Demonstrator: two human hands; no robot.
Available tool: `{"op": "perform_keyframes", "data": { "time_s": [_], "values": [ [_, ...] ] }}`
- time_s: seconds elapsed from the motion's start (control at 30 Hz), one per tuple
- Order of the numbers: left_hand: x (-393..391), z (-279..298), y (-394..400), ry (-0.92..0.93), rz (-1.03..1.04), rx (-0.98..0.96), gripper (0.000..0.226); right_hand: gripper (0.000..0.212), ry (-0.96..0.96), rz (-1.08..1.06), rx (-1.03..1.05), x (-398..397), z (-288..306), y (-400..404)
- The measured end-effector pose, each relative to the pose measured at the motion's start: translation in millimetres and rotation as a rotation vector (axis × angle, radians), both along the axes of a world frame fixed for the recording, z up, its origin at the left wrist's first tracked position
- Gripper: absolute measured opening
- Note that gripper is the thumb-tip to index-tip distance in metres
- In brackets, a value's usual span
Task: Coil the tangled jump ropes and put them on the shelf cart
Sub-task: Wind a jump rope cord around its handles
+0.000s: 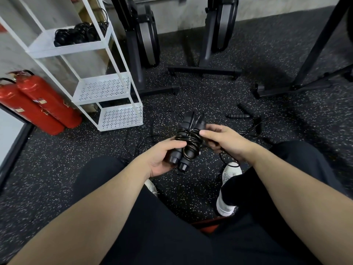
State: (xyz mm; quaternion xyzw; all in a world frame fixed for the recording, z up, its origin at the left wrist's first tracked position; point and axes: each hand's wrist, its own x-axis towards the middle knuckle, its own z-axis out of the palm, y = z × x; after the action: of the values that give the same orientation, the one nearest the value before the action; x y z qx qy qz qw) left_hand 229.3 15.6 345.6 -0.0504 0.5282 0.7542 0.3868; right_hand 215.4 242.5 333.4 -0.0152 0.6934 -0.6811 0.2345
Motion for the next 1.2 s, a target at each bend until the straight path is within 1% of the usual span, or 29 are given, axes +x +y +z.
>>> {"op": "perform_keyframes", "data": {
  "time_s": [0.07, 0.17, 0.23, 0.3, 0.4, 0.47, 0.6, 0.67, 0.77, 0.83, 0.9, 0.93, 1.0, 1.07, 1.13, 1.2],
  "values": [
    [0.7, -2.2, -3.4, 0.025, -0.09, 0.015, 0.043, 0.028, 0.001, 0.0, -0.031, 0.5, -0.6, 0.5],
    [1.2, -5.4, -2.0, 0.012, -0.111, 0.036, 0.051, 0.024, 0.013, -0.035, 0.011, 2.3, 1.5, -2.2],
    [2.6, -4.8, 3.8, -0.011, -0.099, -0.028, 0.061, 0.017, 0.032, -0.054, 0.035, 5.1, 5.8, -7.1],
    [3.4, -3.0, 9.1, -0.007, -0.069, -0.125, 0.065, 0.022, 0.045, -0.068, 0.062, 6.2, 5.2, -11.9],
    [2.9, -0.5, 13.1, 0.015, -0.023, -0.17, 0.057, 0.029, 0.059, -0.071, 0.107, 6.4, 1.9, -18.5],
    [1.4, 0.6, 13.0, 0.025, 0.016, -0.151, 0.052, 0.033, 0.074, -0.05, 0.102, 5.9, 4.2, -19.3],
    [-4.0, -0.2, 7.1, 0.02, 0.058, -0.072, 0.046, 0.053, 0.087, 0.053, 0.071, 2.8, 12.9, -11.4],
    [-5.8, -0.2, 2.2, 0.007, 0.061, -0.032, 0.042, 0.049, 0.08, 0.103, 0.087, 0.8, 15.3, -2.9],
    [-7.5, 0.1, -4.9, -0.014, 0.064, 0.017, 0.04, 0.028, 0.074, 0.203, 0.128, 0.6, 20.9, 8.5],
    [-7.4, 0.4, -7.6, -0.012, 0.032, 0.044, 0.04, 0.022, 0.071, 0.275, 0.196, 0.5, 23.0, 12.9],
    [-6.7, -0.1, -8.9, -0.007, -0.02, 0.05, 0.041, 0.022, 0.053, 0.304, 0.297, -2.1, 21.0, 16.8],
    [-6.0, -0.3, -9.3, -0.001, -0.049, 0.04, 0.042, 0.027, 0.05, 0.306, 0.363, -3.3, 18.5, 18.2],
    [-4.8, -1.0, -9.2, 0.012, -0.122, 0.008, 0.043, 0.045, 0.048, 0.297, 0.482, -4.3, 12.7, 20.3],
    [-3.2, -1.2, -8.1, 0.019, -0.195, -0.048, 0.046, 0.054, 0.018, 0.27, 0.557, -4.5, 9.9, 20.6],
    [-2.3, -0.9, -6.6, 0.024, -0.253, -0.124, 0.054, 0.058, 0.017, 0.282, 0.65, -5.3, 8.8, 20.7],
    [-3.5, -1.9, -5.8, 0.052, -0.308, -0.176, 0.053, 0.051, 0.042, 0.309, 0.727, -6.2, 8.8, 20.1]
  ]
}}
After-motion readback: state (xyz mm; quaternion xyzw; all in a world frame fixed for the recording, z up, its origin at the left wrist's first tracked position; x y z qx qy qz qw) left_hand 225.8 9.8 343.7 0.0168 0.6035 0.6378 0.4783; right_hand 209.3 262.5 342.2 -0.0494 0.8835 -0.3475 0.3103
